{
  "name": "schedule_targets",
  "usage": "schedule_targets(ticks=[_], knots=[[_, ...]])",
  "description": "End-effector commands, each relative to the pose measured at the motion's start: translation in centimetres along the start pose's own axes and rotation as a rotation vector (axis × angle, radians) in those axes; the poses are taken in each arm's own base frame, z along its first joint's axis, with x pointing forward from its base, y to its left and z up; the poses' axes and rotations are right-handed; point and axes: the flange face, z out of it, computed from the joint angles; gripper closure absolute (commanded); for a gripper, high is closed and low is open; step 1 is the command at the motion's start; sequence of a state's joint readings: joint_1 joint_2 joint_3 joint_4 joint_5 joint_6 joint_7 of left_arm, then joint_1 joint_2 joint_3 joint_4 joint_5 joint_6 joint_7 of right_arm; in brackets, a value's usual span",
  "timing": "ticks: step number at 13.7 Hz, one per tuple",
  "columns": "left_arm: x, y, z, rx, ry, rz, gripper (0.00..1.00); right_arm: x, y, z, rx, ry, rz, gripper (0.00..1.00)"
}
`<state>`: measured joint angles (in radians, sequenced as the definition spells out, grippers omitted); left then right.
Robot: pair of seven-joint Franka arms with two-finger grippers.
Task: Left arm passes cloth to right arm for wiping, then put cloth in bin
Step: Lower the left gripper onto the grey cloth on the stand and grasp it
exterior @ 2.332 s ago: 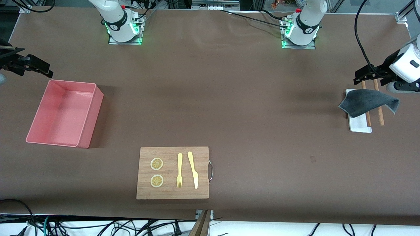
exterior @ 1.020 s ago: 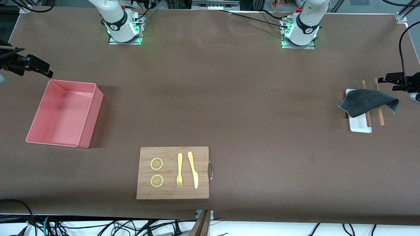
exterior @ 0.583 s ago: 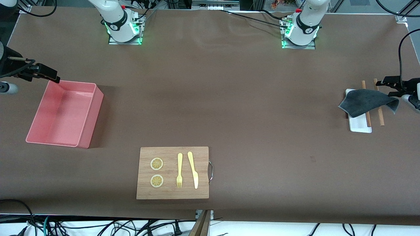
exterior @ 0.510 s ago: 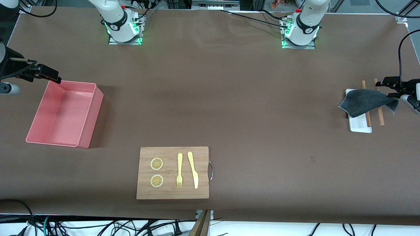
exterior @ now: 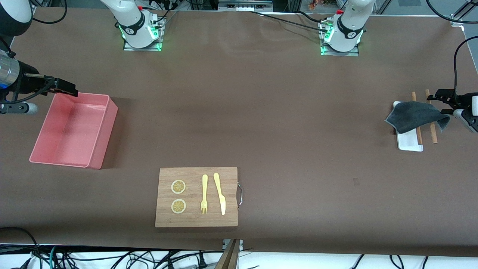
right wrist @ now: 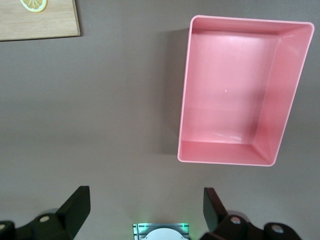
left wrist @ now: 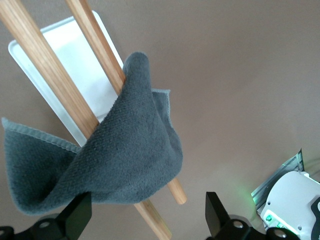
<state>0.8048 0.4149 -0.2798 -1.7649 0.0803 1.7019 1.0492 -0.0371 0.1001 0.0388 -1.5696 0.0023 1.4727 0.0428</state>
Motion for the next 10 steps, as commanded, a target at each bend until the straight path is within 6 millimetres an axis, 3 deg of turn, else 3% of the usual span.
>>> schedule_targets(ticks=[1,4,8,10], knots=[[1.4,0.5,-2.4,0.051,-0.021,0.076,0.00,0.0,-0.6,-0.4,0.013,-0.003,0.017,0.00],[2.8,0.7,-4.2,0.101,-0.038,0.187,0.00,0.5,-1.9,0.2,0.049,-0.013,0.033,0.00],[2.6,-1.7,-0.4,0.030,-0.029,0.281,0.00,0.5,-4.2,-0.2,0.068,-0.012,0.140,0.00],[2.2,-2.4,0.6,0.011,-0.023,0.287,0.00,0.5,-4.9,-0.3,0.082,-0.009,0.171,0.00]])
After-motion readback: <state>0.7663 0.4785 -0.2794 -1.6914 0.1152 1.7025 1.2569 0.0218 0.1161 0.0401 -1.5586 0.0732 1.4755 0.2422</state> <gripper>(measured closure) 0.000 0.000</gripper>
